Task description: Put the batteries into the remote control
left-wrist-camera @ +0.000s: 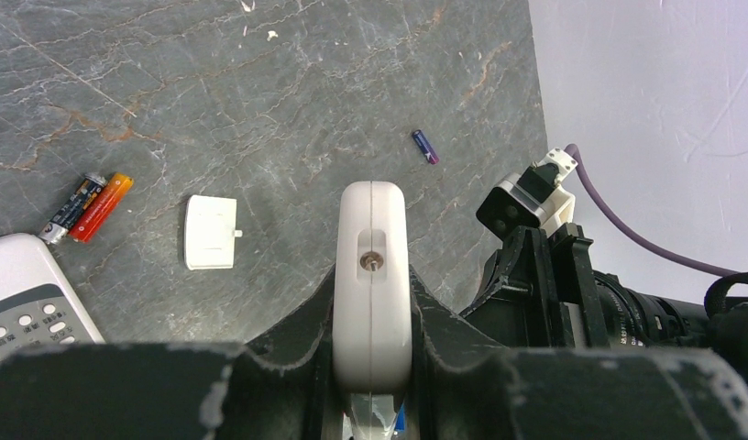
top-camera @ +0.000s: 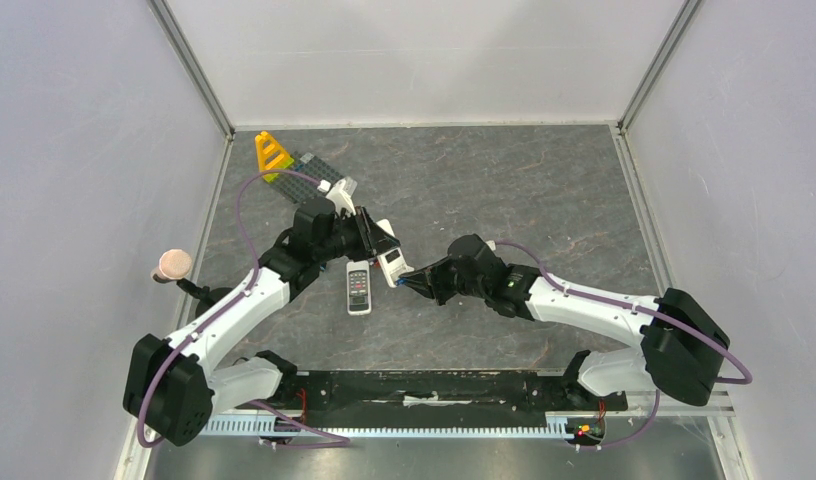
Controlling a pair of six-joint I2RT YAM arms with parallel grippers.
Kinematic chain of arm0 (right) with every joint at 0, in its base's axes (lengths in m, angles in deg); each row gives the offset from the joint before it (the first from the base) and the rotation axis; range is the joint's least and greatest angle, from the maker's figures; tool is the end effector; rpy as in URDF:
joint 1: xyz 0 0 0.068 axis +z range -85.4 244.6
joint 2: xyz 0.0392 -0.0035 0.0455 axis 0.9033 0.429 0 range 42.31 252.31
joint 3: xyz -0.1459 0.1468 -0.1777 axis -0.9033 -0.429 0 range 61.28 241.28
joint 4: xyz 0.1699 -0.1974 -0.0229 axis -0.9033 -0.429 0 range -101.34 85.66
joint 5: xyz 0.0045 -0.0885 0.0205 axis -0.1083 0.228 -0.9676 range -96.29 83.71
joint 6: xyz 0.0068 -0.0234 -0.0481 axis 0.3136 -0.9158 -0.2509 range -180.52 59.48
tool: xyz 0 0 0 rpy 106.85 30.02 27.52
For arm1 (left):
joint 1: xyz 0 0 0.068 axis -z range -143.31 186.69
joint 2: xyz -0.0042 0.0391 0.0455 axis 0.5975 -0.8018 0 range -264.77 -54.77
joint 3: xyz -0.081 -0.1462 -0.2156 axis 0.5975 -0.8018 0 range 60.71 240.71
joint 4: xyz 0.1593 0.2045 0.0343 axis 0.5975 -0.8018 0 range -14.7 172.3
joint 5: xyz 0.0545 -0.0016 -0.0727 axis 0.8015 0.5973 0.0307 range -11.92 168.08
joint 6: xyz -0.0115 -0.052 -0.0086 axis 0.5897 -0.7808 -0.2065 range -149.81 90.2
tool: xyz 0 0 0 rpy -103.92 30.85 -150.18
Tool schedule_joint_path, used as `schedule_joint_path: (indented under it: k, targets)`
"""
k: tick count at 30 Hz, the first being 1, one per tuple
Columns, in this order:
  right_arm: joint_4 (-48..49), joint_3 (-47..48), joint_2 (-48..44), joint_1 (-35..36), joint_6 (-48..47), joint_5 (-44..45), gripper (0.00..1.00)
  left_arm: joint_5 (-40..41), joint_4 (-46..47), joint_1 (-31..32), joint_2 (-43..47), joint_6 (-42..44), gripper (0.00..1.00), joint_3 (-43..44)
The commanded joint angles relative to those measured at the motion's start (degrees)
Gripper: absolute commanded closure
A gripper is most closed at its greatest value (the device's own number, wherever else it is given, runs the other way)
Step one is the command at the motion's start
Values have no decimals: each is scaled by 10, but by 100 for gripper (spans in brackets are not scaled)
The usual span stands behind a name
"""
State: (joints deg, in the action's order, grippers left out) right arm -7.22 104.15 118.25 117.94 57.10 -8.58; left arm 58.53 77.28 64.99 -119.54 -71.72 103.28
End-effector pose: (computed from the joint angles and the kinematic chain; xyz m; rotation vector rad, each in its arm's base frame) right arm 0.1676 0.2276 0.2218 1.4475 2.3574 1.4112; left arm 0.2168 -0.1303 0.2660 -0.0311 2.2052 -1.0786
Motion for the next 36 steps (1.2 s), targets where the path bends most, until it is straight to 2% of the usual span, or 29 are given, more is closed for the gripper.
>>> schedule_joint_path:
  k: [1, 12, 16, 36]
  targets:
    - [50, -2, -9, 4, 1, -18, 100, -29, 37, 6, -1, -25, 98, 29]
    - [124, -40, -38, 26, 25, -41, 100, -57, 47, 5, 13, 18, 98, 29]
    - [169, -54, -35, 26, 37, -57, 100, -100, 72, 4, 9, 25, 98, 29]
    - [245, -147, -67, 25, 116, -58, 96, -288, 110, -18, -9, 66, 98, 42]
